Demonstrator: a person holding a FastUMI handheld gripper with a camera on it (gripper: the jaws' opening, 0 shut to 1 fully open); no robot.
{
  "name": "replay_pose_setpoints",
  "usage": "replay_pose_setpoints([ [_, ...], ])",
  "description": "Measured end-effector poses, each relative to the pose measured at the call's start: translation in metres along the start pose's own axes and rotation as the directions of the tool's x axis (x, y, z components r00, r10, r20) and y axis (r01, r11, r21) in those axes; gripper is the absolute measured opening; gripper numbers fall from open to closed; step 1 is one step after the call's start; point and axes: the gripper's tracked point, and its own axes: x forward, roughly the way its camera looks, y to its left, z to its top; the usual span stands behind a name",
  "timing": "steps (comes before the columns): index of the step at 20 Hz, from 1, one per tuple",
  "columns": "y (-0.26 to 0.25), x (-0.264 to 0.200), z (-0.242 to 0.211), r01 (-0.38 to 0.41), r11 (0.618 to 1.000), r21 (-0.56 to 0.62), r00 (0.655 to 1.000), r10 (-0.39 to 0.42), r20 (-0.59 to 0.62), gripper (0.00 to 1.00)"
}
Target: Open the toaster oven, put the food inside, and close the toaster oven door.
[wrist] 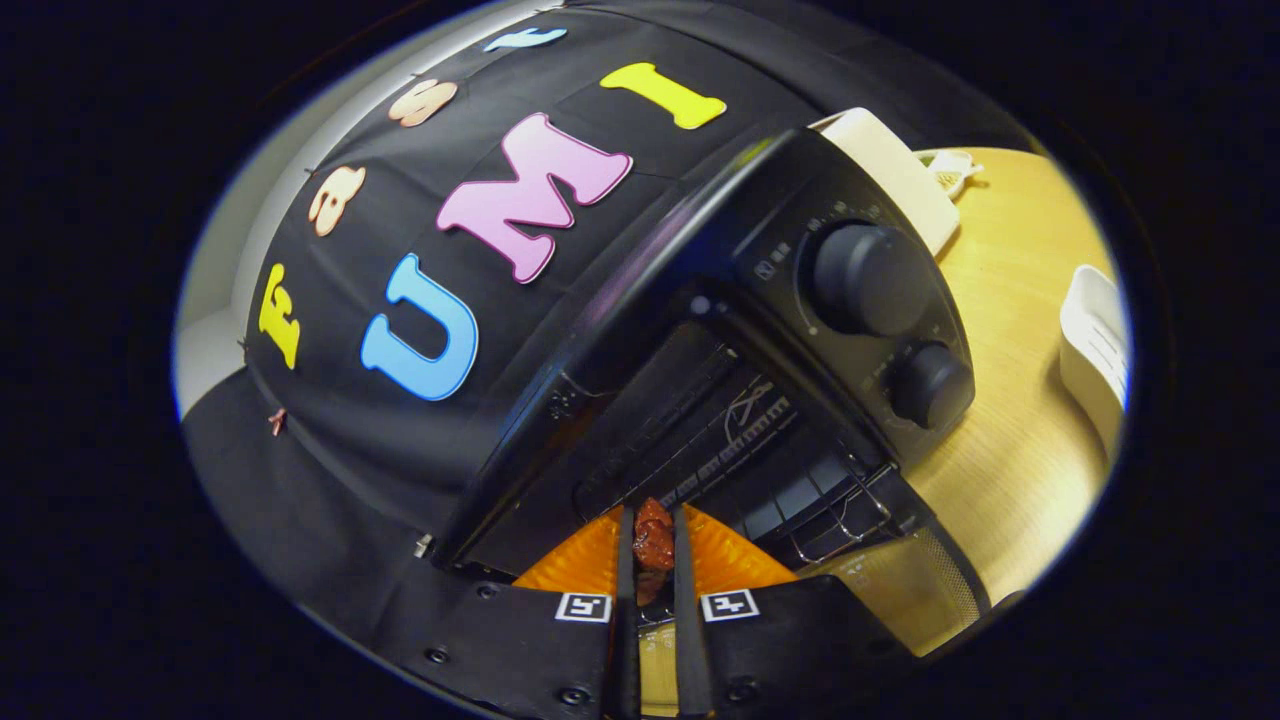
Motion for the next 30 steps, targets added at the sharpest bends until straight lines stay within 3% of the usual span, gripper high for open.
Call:
replay_pose_setpoints([
  [3, -0.003, -0.008, 0.014, 0.027, 0.994, -0.108, 0.998, -0.022, 0.051, 0.47],
  [4, -0.007, -0.01, 0.019, 0.033, 0.99, -0.135, 0.998, -0.025, 0.063, 0.49],
  [7, -0.013, -0.016, 0.025, 0.055, 0.977, -0.206, 0.997, -0.042, 0.063, 0.88],
  [9, -0.016, -0.02, 0.029, 0.067, 0.967, -0.245, 0.996, -0.052, 0.067, 0.96],
  [15, -0.014, -0.049, 0.015, 0.071, 0.921, -0.384, 0.997, -0.081, -0.011, 0.98],
  [22, 0.007, -0.107, -0.015, -0.007, 0.819, -0.573, 0.988, -0.083, -0.132, 0.98],
  [25, 0.003, -0.136, -0.037, -0.023, 0.757, -0.653, 0.974, -0.13, -0.185, 0.98],
  [28, -0.001, -0.162, -0.071, -0.043, 0.754, -0.655, 0.947, -0.178, -0.268, 0.98],
  [30, -0.003, -0.172, -0.093, -0.061, 0.732, -0.678, 0.938, -0.191, -0.291, 0.98],
])
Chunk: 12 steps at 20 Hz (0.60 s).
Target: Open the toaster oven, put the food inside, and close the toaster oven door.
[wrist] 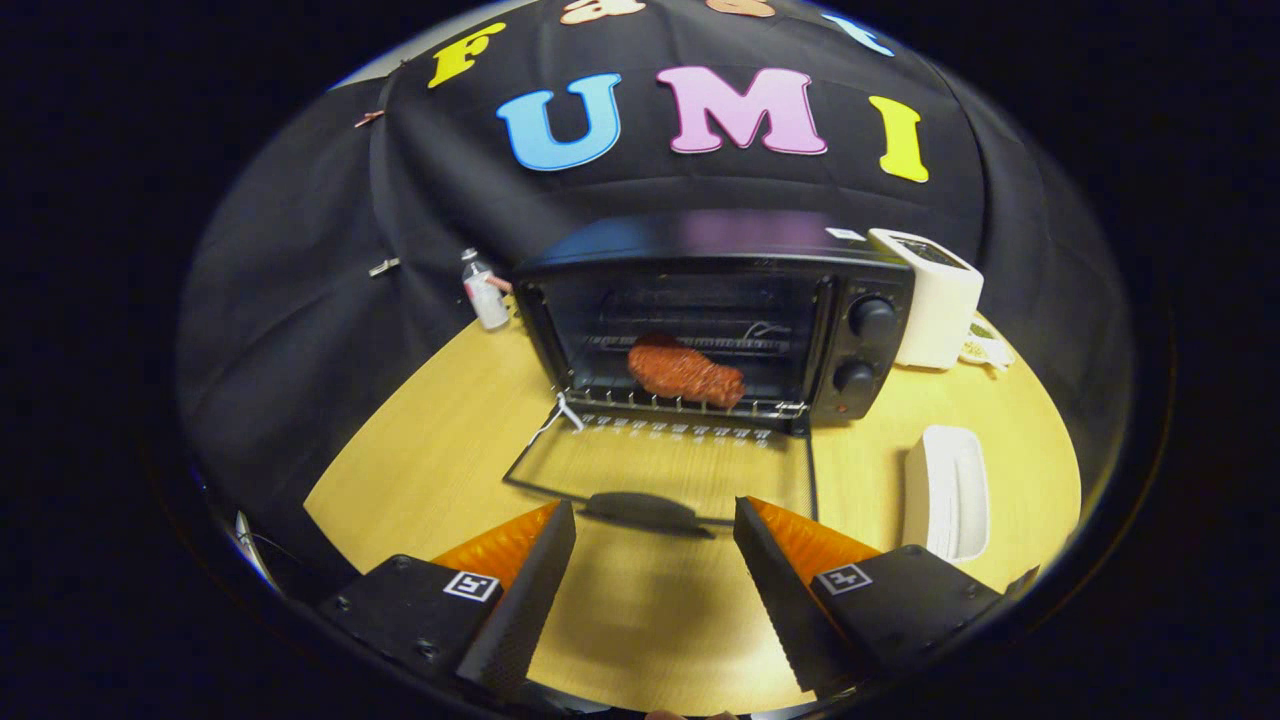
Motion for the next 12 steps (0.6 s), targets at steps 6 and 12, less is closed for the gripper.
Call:
replay_pose_setpoints([
  [6, 0.008, 0.025, -0.052, 0.072, 0.997, -0.008, 0.987, -0.072, -0.143, 0.99],
  [12, -0.005, 0.061, -0.065, 0.171, 0.984, 0.04, 0.968, -0.16, -0.193, 0.99],
])
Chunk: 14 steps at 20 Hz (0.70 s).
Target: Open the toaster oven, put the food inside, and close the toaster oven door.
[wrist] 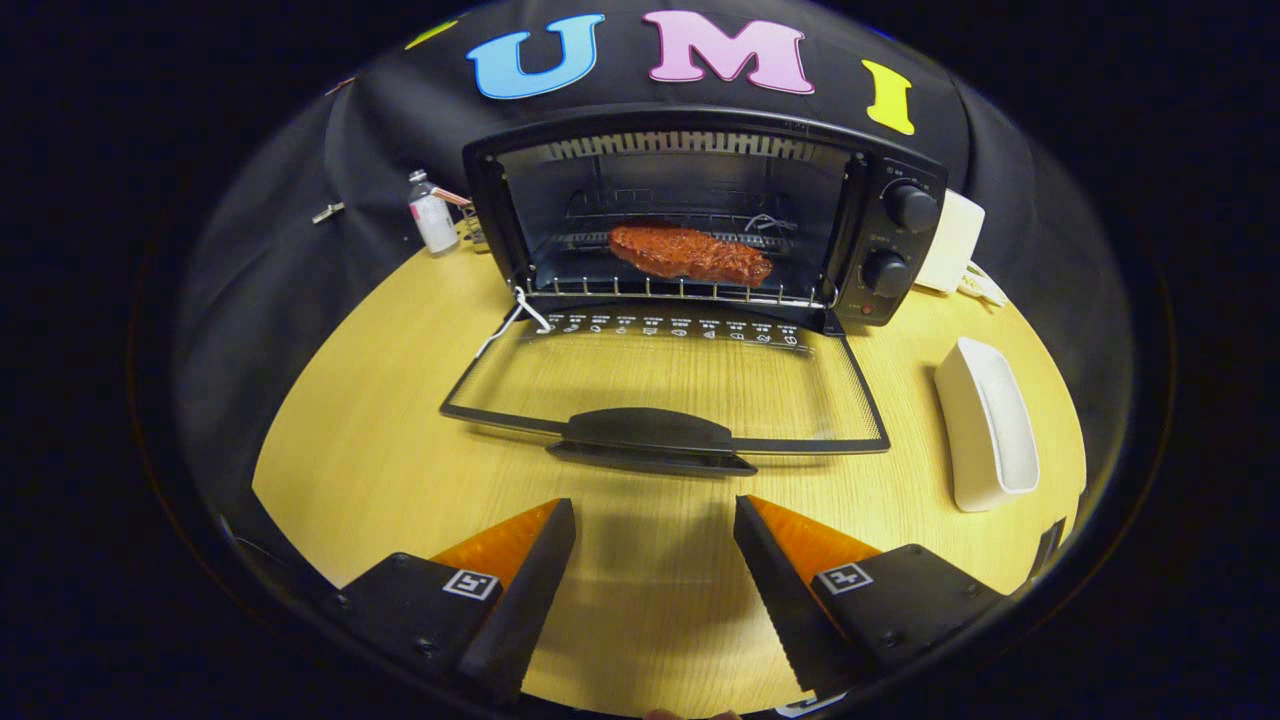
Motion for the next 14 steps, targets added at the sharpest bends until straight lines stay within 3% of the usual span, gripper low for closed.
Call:
replay_pose_setpoints([
  [7, 0.001, 0.017, 0.008, 0.052, 0.996, 0.07, 0.999, -0.05, -0.018, 0.97],
  [14, 0.001, 0.001, 0.024, 0.027, 0.994, 0.103, 0.999, -0.031, 0.044, 0.97],
])
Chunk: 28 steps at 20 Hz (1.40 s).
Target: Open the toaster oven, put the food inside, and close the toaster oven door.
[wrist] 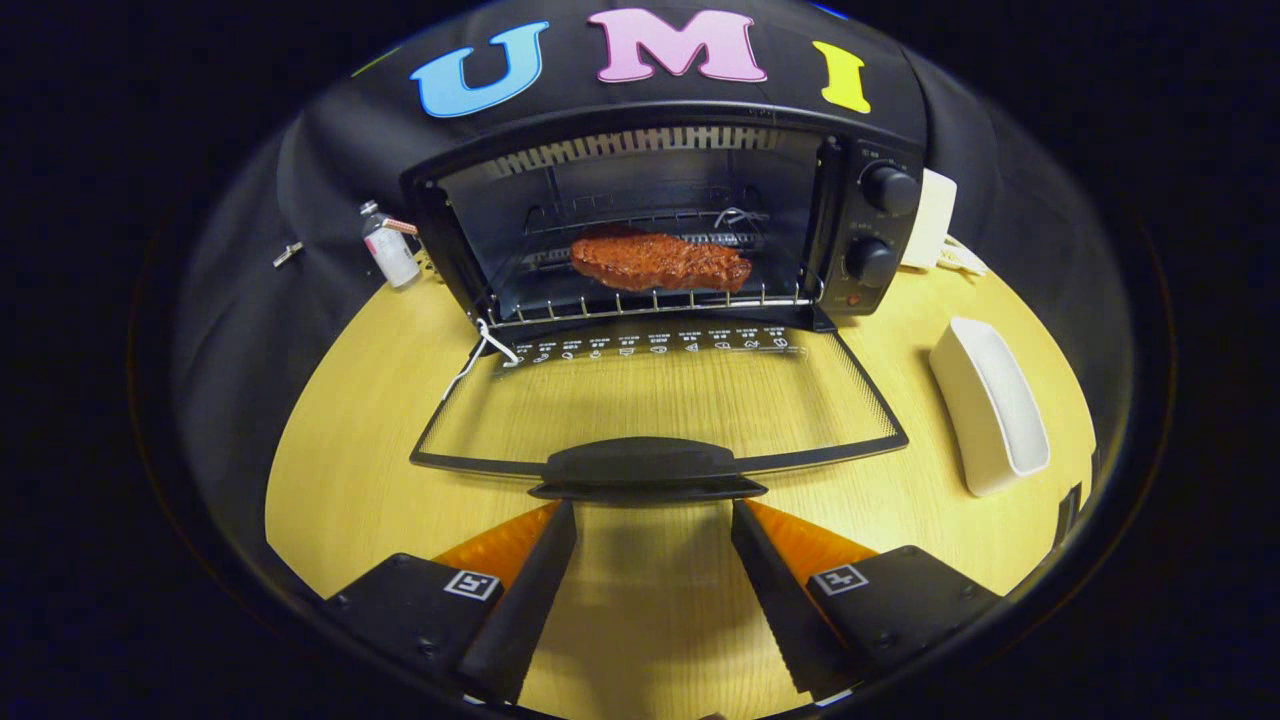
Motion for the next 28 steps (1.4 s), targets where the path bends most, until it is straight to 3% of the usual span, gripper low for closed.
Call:
replay_pose_setpoints([
  [7, 0.007, -0.038, 0.06, -0.044, 0.999, -0.022, 0.988, 0.047, 0.144, 0.96],
  [15, 0.012, -0.061, 0.159, -0.081, 0.994, -0.072, 0.94, 0.1, 0.325, 0.99],
  [20, 0.002, -0.11, 0.201, -0.085, 0.99, -0.113, 0.893, 0.126, 0.431, 0.98],
  [28, -0.038, -0.206, 0.268, -0.013, 0.992, -0.126, 0.766, 0.091, 0.636, 0.98],
])
